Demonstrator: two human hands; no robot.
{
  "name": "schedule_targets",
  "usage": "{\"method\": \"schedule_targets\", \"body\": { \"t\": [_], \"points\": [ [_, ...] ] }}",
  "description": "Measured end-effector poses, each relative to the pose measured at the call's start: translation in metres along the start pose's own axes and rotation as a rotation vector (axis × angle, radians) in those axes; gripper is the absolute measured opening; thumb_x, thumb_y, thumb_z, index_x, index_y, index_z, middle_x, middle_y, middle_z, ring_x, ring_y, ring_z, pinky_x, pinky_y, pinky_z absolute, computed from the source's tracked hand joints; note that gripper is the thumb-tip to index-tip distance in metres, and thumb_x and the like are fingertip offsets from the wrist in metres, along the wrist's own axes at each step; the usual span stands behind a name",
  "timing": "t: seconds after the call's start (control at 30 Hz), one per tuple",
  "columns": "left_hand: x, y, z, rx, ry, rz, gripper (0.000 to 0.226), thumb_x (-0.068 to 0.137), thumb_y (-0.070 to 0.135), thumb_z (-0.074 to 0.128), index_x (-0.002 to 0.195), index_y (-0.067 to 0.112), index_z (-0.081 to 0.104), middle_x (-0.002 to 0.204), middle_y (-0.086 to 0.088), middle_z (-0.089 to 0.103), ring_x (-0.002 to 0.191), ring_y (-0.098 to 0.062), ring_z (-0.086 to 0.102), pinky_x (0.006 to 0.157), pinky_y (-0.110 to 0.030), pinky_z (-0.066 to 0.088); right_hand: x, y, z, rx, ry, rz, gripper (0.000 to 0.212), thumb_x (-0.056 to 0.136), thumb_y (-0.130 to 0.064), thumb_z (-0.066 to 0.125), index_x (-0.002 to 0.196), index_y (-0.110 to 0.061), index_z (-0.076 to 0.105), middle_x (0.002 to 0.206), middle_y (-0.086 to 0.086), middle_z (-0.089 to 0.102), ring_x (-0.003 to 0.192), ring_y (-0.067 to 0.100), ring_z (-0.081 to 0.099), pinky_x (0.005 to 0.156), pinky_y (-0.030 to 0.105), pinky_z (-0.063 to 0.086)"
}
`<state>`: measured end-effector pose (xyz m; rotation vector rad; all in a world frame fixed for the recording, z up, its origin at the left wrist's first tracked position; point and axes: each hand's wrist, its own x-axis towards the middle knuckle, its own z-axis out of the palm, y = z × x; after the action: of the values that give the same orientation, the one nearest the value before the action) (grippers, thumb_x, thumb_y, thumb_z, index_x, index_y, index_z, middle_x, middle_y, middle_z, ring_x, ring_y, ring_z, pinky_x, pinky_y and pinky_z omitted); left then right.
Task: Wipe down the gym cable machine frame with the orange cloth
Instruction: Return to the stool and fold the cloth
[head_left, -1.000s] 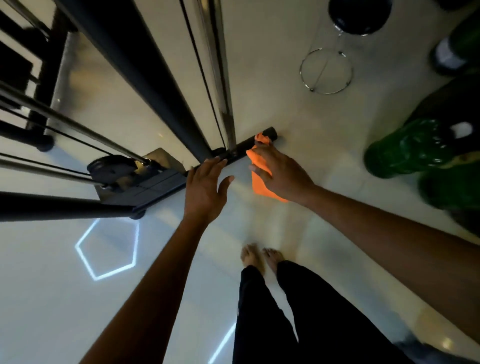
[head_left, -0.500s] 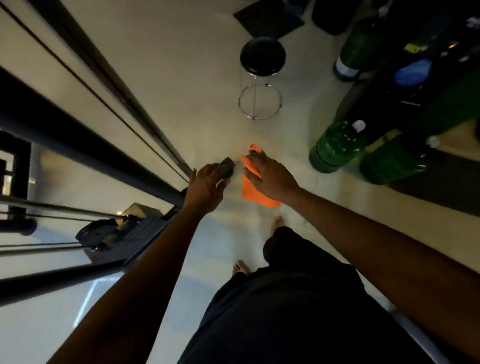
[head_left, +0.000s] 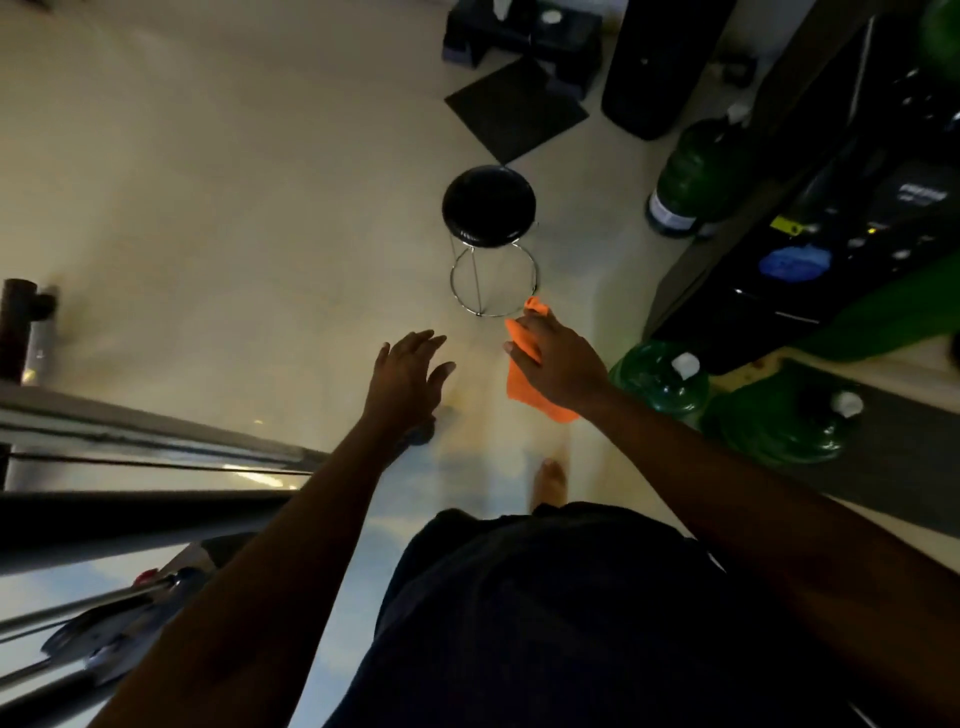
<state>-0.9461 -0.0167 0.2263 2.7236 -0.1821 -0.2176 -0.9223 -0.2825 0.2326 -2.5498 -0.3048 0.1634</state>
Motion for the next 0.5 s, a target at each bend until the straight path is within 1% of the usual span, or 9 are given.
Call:
{"method": "schedule_targets", "body": {
  "t": [0.1, 0.2, 0.37, 0.5],
  "points": [
    [0.054, 0.01, -0.009, 0.005, -0.004, -0.014, 0.053, 0.11, 0.044, 0.057, 0.157, 0.02, 0.053, 0.164, -0.006, 0.05, 0.152, -0.028, 0.044, 0.128, -0.058, 0.028, 0.05, 0.023, -0.019, -0.016, -0.012, -0.007, 0.046, 0.107, -0.052, 0.059, 0.144, -0.025, 0.057, 0.157, 0.008, 0.052, 0.116, 0.046, 0.067, 0.091, 0.052, 0.057],
    [0.106, 0.01, -0.017, 0.03, -0.002, 0.004, 0.054, 0.11, 0.047, 0.055, 0.158, 0.022, 0.052, 0.164, -0.005, 0.049, 0.153, -0.026, 0.043, 0.128, -0.057, 0.028, 0.095, 0.037, -0.035, 0.006, -0.023, 0.007, 0.045, 0.107, -0.051, 0.059, 0.146, -0.028, 0.056, 0.16, 0.006, 0.051, 0.122, 0.044, 0.065, 0.095, 0.049, 0.055],
    [0.212, -0.014, -0.031, 0.042, -0.015, 0.046, 0.055, 0.11, 0.049, 0.052, 0.158, 0.022, 0.051, 0.164, -0.006, 0.049, 0.152, -0.028, 0.044, 0.126, -0.059, 0.031, 0.183, 0.051, -0.049, -0.001, -0.012, 0.057, 0.046, 0.107, -0.05, 0.058, 0.147, -0.026, 0.056, 0.158, 0.008, 0.053, 0.122, 0.043, 0.065, 0.095, 0.05, 0.055],
    [0.312, -0.038, -0.044, 0.037, -0.067, 0.129, 0.055, 0.11, 0.048, 0.053, 0.159, 0.023, 0.05, 0.165, -0.005, 0.048, 0.154, -0.027, 0.041, 0.128, -0.058, 0.028, 0.257, 0.052, -0.057, 0.011, 0.052, 0.134, 0.046, 0.109, -0.047, 0.058, 0.15, -0.026, 0.056, 0.156, 0.008, 0.055, 0.123, 0.042, 0.064, 0.092, 0.047, 0.053]
  ]
}}
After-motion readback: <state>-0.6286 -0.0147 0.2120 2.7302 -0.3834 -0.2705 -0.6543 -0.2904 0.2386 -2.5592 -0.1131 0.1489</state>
